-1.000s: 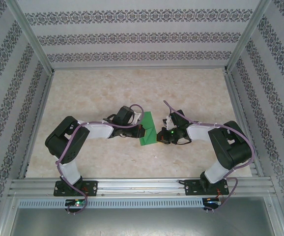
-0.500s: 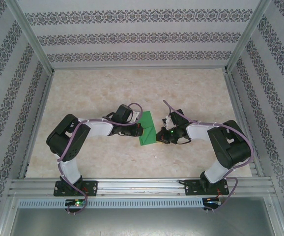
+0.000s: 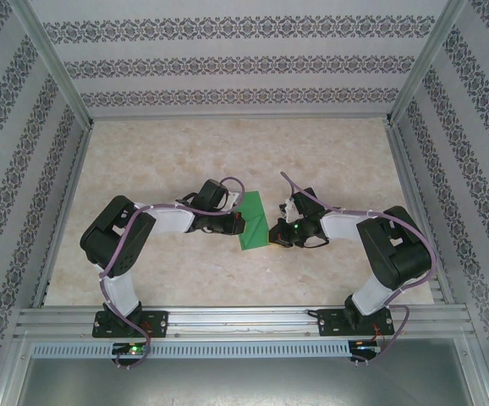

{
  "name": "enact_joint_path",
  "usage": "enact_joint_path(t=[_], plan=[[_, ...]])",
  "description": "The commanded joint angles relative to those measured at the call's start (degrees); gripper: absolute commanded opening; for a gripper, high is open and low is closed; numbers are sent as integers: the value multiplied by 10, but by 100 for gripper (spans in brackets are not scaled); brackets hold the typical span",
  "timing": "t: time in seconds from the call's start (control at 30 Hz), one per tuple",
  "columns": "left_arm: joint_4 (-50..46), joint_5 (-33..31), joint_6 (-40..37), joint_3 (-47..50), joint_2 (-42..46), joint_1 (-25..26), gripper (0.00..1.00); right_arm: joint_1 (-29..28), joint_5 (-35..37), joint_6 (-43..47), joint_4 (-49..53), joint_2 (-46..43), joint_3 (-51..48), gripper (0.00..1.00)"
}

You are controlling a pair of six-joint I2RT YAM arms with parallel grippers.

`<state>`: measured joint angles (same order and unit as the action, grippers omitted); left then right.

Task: Fold a paper plane with a square sheet of paper (fold left side to right side)
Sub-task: Fold the triangle a second time at the center of the table.

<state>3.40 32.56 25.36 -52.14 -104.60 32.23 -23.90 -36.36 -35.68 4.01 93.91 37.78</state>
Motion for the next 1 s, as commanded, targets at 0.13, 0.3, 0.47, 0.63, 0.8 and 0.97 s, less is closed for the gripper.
enact_joint_path(t=[0.13,0.3,0.47,0.63,0.8,0.97], plan=[[-17,-6,-24,-15,1,-10,0,-10,15,10,21,20,1,0],[-23,-12,-28,-19,2,-12,0,-10,16,9,22,20,-1,0],[-27,-20,-30,-18,8,-12,0,-10,15,10,21,21,0,0],[-31,-27,-31,-17,9,-13,0,-10,15,10,22,21,1,0],[-28,-26,-32,-17,6,-15,0,-10,14,10,22,22,1,0],[-23,-25,-31,-19,2,-16,0,-10,13,9,22,21,2,0]])
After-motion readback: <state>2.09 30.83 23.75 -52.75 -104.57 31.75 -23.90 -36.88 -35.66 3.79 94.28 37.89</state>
